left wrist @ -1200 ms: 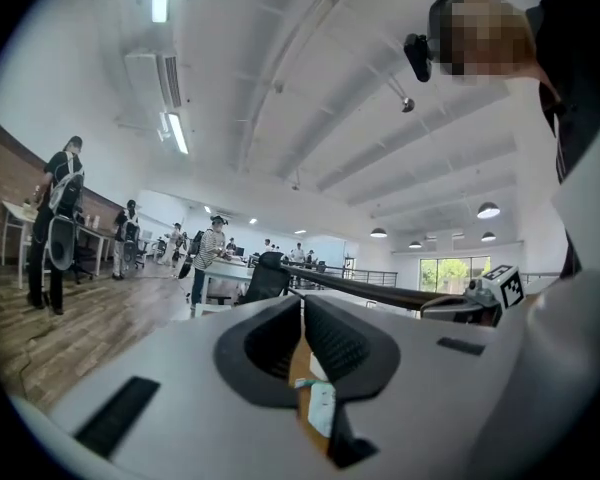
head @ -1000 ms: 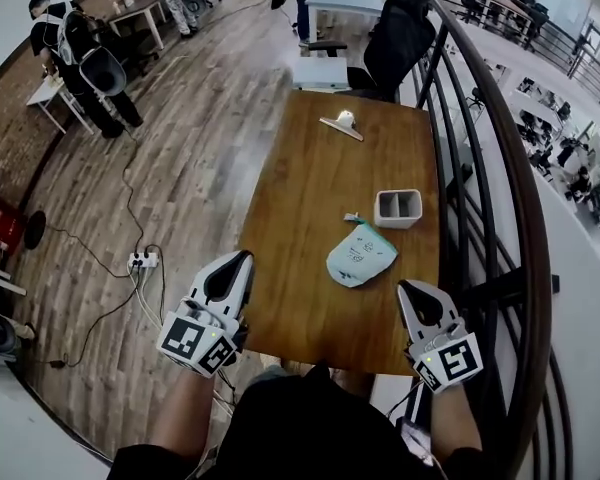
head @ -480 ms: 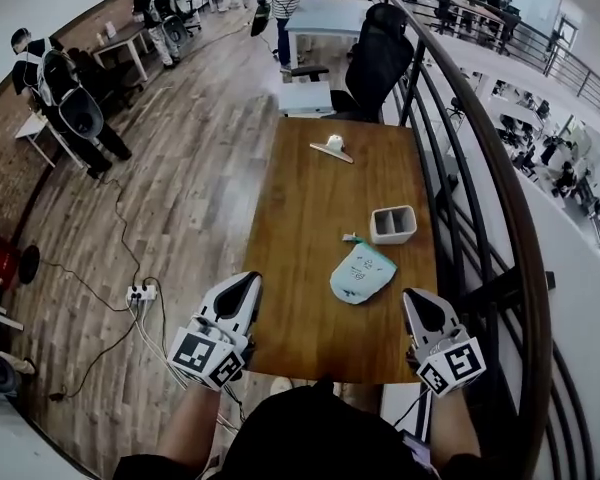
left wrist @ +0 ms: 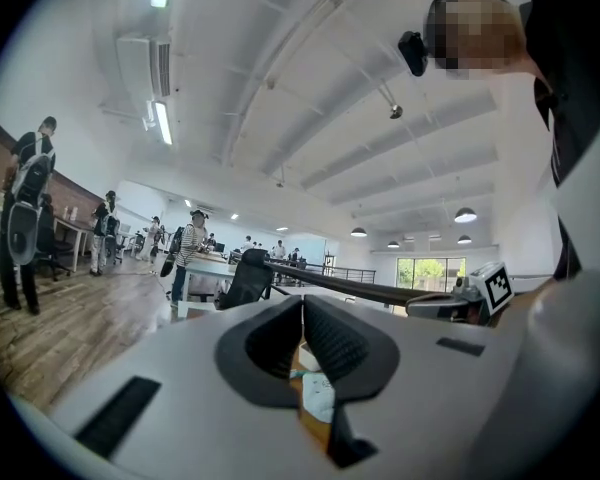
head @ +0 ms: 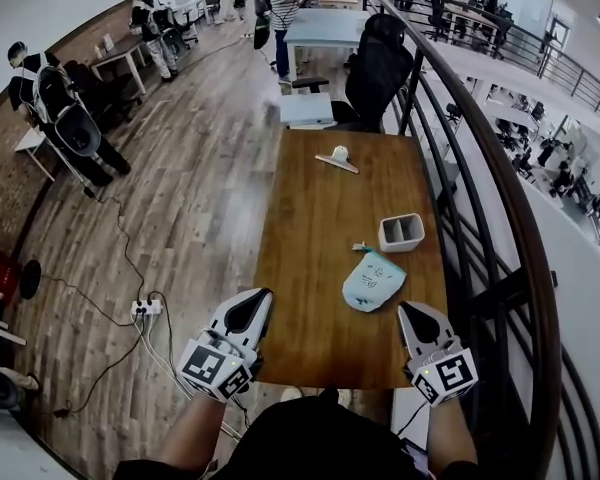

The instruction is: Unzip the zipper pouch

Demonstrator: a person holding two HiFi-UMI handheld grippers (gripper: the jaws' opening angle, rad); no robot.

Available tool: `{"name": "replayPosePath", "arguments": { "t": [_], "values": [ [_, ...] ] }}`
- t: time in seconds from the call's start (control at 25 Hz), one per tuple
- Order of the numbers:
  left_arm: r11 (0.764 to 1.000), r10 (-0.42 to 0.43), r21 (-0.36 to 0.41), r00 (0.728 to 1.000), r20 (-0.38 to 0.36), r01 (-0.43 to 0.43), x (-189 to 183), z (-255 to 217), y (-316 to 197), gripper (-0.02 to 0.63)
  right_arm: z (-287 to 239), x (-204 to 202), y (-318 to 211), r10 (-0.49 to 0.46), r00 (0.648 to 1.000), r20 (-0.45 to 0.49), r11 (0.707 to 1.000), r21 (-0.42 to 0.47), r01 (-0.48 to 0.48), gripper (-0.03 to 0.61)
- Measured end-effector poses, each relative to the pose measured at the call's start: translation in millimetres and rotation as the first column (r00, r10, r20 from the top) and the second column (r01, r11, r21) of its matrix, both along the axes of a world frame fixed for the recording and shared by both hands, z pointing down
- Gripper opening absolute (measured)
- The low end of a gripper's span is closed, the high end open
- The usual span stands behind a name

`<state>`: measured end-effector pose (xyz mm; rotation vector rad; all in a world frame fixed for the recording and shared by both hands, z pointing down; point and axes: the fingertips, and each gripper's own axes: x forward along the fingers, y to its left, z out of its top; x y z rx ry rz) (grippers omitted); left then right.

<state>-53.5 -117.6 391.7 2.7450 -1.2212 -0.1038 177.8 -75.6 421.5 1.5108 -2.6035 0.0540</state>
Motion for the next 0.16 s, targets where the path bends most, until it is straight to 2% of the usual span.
{"name": "replayPosePath", "arguments": {
  "t": [0.16],
  "values": [
    [1.0,0.012,0.015,1.0,0.012,-0.012,-1.4,5.0,1.9,0.017,2.2,-6.3,-1.9,-0.002,1.0,-0.011,1.0,0.005,0.002,-0.008]
  ]
}}
